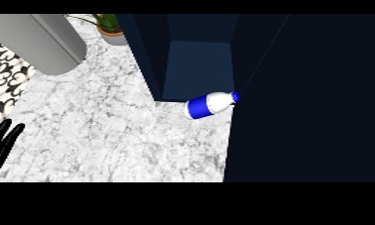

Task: Pick up the bottled water, place it into the cabinet and close the cabinet

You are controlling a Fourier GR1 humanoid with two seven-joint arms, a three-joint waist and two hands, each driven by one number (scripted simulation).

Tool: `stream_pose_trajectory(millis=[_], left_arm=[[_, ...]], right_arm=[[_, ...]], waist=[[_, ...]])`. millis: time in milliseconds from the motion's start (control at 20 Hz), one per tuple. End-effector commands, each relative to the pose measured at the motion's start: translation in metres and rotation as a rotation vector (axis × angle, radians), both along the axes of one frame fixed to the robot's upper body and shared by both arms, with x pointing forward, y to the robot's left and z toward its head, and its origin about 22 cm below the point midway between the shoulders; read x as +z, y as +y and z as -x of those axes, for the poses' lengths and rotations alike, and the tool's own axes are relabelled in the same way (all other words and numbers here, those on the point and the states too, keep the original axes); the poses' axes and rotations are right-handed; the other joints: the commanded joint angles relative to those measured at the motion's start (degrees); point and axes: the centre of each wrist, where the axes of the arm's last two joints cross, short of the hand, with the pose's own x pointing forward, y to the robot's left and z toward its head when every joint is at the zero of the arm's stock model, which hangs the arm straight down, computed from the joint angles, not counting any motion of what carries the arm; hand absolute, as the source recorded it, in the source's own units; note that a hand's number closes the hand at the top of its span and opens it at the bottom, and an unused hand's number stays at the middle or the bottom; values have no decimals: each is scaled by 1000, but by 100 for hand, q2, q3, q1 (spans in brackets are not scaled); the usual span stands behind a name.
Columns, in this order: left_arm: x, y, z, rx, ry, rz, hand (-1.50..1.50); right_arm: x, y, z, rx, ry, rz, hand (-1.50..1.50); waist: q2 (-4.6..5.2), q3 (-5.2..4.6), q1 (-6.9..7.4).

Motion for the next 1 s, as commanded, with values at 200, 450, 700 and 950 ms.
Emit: stream_pose_trajectory(millis=[200,450,700,950], left_arm=[[6,22,8,11,14,-6,-150],[13,34,13,-4,18,-23,-150],[17,44,16,-9,-1,-19,-150],[16,50,19,-8,1,-17,-150]], right_arm=[[49,34,8,15,-181,101,150],[48,55,0,-8,-140,69,150],[48,79,-16,22,-132,62,150],[51,110,-26,37,-107,34,150]], waist=[[3,-16,38],[11,-2,72],[23,-9,256],[76,10,241]])
